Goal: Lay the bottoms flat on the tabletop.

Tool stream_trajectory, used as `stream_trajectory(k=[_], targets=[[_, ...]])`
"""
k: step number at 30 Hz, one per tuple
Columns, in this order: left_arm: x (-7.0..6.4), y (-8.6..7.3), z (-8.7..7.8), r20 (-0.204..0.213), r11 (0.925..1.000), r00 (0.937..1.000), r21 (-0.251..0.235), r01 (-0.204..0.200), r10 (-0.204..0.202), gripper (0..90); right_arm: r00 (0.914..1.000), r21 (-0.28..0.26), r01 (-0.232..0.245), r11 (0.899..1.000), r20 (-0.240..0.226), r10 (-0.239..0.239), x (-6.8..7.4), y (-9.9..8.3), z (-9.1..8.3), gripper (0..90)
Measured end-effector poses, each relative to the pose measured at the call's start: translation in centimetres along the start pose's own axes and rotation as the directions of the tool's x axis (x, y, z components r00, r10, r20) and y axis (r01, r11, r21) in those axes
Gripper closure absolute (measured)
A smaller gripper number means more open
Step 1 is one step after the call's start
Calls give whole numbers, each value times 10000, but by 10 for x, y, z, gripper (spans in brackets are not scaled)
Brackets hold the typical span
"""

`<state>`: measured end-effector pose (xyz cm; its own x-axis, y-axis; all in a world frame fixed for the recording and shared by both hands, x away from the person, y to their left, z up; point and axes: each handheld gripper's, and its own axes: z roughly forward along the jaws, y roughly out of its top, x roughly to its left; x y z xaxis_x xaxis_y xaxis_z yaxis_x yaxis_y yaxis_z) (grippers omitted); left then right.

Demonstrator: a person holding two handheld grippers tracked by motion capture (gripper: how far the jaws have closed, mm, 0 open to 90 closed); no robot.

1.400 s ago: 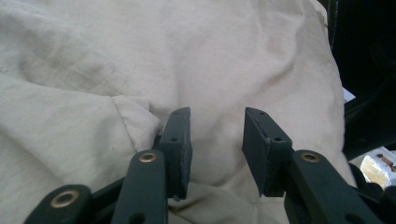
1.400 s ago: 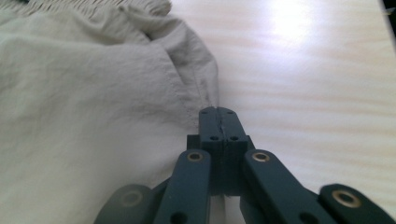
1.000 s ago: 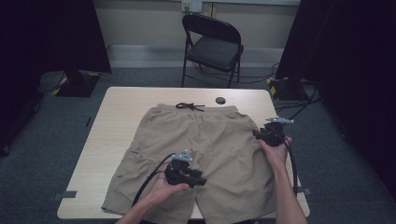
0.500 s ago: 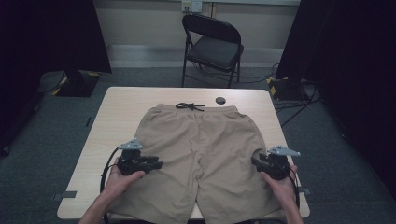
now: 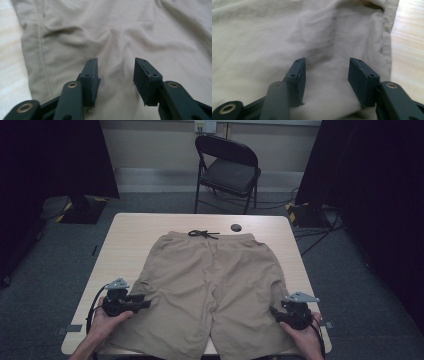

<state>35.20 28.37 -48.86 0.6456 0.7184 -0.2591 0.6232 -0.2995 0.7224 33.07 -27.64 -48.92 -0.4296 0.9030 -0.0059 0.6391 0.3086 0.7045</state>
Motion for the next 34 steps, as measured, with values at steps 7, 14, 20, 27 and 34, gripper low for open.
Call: stream_trajectory(k=[7,14,20,27,34], targets=[[1,-14,-6,-390,10000,9992,-90,21,-24,511,10000,-19,-29,10000,-83,28,11,-14,-13,471],[1,-18,-9,-312,9992,9993,-345,192,-202,495,9996,-37,-34,10000,-274,33,15,-22,-22,466],[2,-20,-16,-595,9994,9980,-271,216,-232,469,9960,-669,-875,9939,-211,863,3,-21,-26,458],[8,-22,-26,-1120,9973,9925,-594,424,-489,429,9901,-767,-1384,9874,126,1398,-8,-23,-26,414],[14,-24,-32,-1309,9948,9878,-685,755,-840,366,9885,-642,-1483,9869,197,1498,-11,-23,-24,356]])
